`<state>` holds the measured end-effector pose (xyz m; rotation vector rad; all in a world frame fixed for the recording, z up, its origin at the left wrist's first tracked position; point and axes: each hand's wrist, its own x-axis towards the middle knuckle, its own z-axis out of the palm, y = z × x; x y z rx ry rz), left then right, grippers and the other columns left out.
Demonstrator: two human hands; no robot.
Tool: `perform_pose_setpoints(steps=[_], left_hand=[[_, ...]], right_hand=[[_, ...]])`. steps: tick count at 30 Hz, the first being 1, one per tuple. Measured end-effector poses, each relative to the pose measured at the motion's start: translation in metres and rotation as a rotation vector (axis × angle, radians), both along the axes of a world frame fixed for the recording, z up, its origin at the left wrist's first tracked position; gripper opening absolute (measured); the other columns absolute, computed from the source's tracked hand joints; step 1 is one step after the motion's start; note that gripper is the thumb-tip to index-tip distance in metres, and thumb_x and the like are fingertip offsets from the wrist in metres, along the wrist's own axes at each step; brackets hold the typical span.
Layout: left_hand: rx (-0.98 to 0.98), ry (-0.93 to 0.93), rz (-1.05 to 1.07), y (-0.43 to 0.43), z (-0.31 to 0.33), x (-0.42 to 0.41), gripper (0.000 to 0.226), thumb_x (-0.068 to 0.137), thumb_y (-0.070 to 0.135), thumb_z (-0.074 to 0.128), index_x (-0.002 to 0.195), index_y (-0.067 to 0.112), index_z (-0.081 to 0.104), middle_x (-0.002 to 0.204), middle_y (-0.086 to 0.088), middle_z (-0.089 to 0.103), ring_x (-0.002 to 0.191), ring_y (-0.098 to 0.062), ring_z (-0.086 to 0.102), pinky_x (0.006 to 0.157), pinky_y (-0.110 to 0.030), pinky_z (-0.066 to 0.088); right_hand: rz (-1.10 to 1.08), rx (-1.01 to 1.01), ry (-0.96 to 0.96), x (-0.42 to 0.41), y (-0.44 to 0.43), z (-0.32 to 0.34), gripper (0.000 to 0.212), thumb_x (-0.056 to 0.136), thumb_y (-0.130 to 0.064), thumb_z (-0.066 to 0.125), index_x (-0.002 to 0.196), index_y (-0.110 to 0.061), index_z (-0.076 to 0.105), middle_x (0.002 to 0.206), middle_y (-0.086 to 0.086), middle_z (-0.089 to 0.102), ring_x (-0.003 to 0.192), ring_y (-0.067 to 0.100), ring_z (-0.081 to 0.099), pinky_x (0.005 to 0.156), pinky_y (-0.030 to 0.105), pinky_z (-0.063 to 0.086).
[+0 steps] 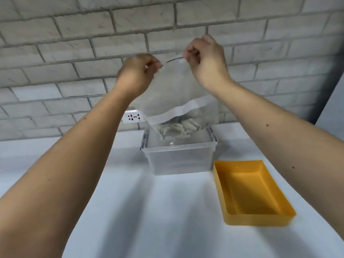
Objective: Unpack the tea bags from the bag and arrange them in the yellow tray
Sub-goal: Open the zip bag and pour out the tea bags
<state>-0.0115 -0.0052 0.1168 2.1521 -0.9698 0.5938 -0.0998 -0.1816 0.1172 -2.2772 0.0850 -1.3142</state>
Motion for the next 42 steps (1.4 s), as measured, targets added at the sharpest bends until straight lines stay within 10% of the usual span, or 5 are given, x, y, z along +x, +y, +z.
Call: perform_pose_setpoints(steps=[6, 20, 26, 32, 42], left_hand=[[-0.034, -0.046, -0.061, 0.025, 0.039, -0.034, 0.019, 0.1, 0.026, 0.052, 0.101, 0.019, 0.07, 0.077, 0.011, 0.063, 0.053, 0.014, 0.055, 0.052, -0.007, 0.041], [0.409, 0.721, -0.299, 0.068, -0.077, -0.092, 0.008, 0.094, 0.008, 0.064, 0.1, 0.011, 0.069, 0.078, -0.01, 0.073, 0.063, -0.021, 0.071, 0.048, -0.03, 0.057], [0.016, 1.033, -0.323, 0.068, -0.159, -0.138, 0.009, 0.094, 0.001, 0.061, 0.103, 0.003, 0.062, 0.076, -0.012, 0.065, 0.055, -0.02, 0.062, 0.04, -0.026, 0.048], [-0.158, 1.146, -0.408, 0.065, -0.178, -0.17, 0.036, 0.093, 0.004, 0.062, 0.119, 0.028, 0.064, 0.074, -0.007, 0.062, 0.061, -0.02, 0.06, 0.049, -0.025, 0.048], [-0.11, 1.094, -0.568, 0.072, -0.178, -0.172, 0.052, 0.087, 0.0, 0.07, 0.126, 0.035, 0.064, 0.086, -0.001, 0.058, 0.078, -0.014, 0.059, 0.068, -0.023, 0.051]], right_hand=[[-0.06, -0.035, -0.176, -0.019, 0.021, 0.034, 0.013, 0.083, -0.01, 0.055, 0.084, -0.011, 0.068, 0.09, -0.006, 0.049, 0.066, -0.006, 0.046, 0.065, 0.002, 0.031], [0.057, 0.205, 0.258, -0.08, 0.058, -0.136, 0.01, 0.083, -0.013, 0.068, 0.077, -0.021, 0.071, 0.083, -0.003, 0.06, 0.07, 0.006, 0.058, 0.073, 0.023, 0.048], [0.11, 0.547, 0.203, -0.11, 0.075, -0.195, 0.006, 0.087, -0.014, 0.07, 0.092, -0.015, 0.07, 0.102, -0.004, 0.057, 0.081, 0.008, 0.064, 0.075, 0.027, 0.055], [0.016, 0.926, 0.002, -0.13, 0.097, -0.193, 0.067, 0.075, -0.016, 0.08, 0.129, -0.017, 0.042, 0.126, -0.003, 0.034, 0.081, 0.002, 0.067, 0.073, 0.016, 0.053], [0.284, 1.282, 0.112, -0.142, 0.098, -0.182, 0.012, 0.086, -0.003, 0.065, 0.096, -0.003, 0.072, 0.08, 0.007, 0.065, 0.071, 0.015, 0.062, 0.065, 0.02, 0.053]])
